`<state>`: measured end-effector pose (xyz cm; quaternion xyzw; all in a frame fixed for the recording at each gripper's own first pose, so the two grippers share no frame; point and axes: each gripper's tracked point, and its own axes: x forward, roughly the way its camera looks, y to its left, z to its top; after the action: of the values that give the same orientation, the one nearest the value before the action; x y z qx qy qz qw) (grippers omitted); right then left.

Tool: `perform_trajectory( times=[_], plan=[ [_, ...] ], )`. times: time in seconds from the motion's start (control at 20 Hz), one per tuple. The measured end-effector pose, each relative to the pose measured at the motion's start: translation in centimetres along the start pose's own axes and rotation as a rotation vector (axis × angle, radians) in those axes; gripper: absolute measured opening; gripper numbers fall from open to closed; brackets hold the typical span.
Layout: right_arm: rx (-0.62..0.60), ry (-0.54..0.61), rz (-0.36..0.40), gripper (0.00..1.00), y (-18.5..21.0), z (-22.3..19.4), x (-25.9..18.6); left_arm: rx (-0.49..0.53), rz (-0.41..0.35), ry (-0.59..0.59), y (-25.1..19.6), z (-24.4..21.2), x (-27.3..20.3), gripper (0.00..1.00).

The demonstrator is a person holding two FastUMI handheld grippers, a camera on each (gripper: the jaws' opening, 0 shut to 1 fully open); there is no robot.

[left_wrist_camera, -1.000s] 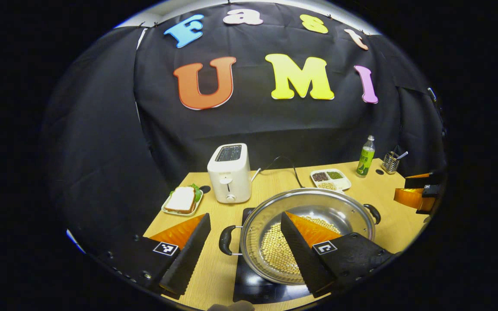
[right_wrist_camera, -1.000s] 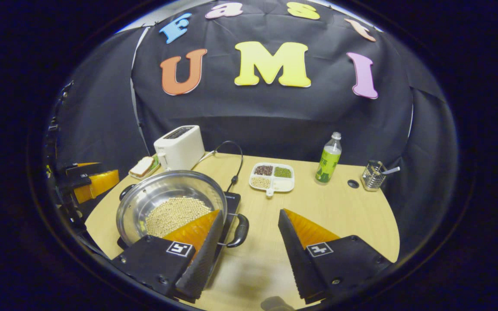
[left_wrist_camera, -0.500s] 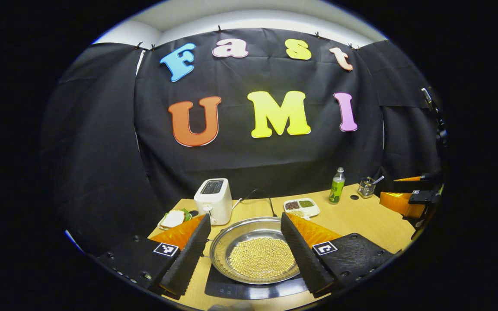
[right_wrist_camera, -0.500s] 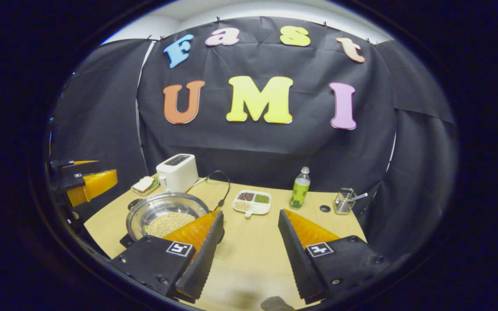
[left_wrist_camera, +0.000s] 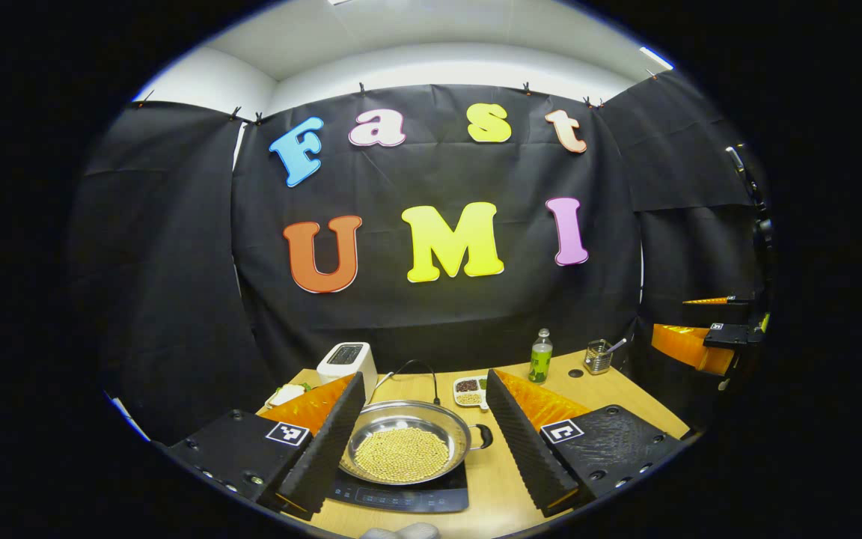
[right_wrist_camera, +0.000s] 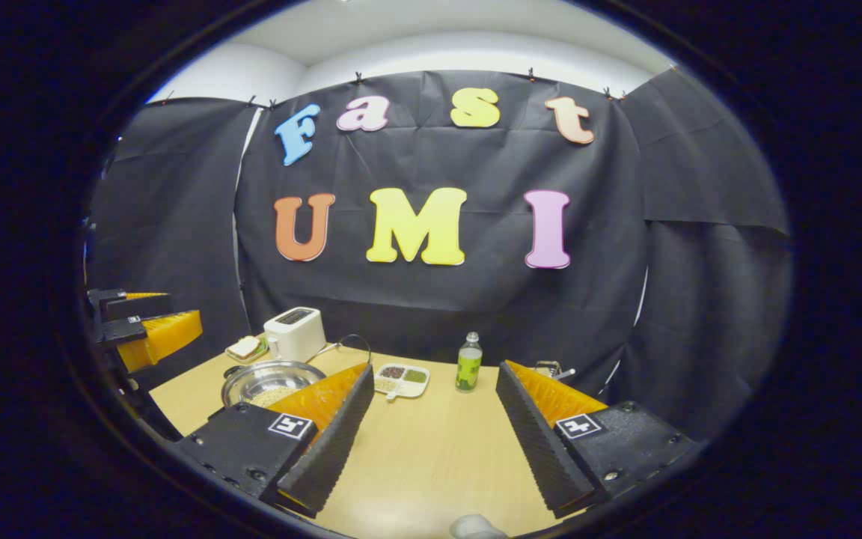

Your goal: First push the handle of the pot to place it horizontally, then grasp the pot with both hands and set it on the induction cooktop.

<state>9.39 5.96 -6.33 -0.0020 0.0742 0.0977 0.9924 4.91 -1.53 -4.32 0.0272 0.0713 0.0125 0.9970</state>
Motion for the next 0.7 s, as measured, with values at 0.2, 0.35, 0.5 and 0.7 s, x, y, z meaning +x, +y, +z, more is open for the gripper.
perform_trajectory(
  times=[0.2, 0.35, 0.5, 0.7],
  plan=[
    [0.019, -0.039, -0.018, 1.00, -4.0, 1.5, -3.6, -0.032, 0.005, -0.046, -3.5, 2.8, -2.6, 0.96],
    [0.032, -0.059, -0.031, 1.00, -6.7, 2.4, -5.9, -0.050, -0.008, -0.081, -6.3, 4.5, -4.5, 0.96],
    [0.050, -0.093, -0.056, 1.00, -9.5, 3.7, -8.0, -0.039, -0.004, -0.098, -8.0, 5.6, -5.8, 0.96],
    [0.053, -0.131, -0.086, 1.00, -12.4, 4.7, -10.4, -0.031, 0.010, -0.116, -9.8, 6.4, -6.6, 0.96]
  ],
)
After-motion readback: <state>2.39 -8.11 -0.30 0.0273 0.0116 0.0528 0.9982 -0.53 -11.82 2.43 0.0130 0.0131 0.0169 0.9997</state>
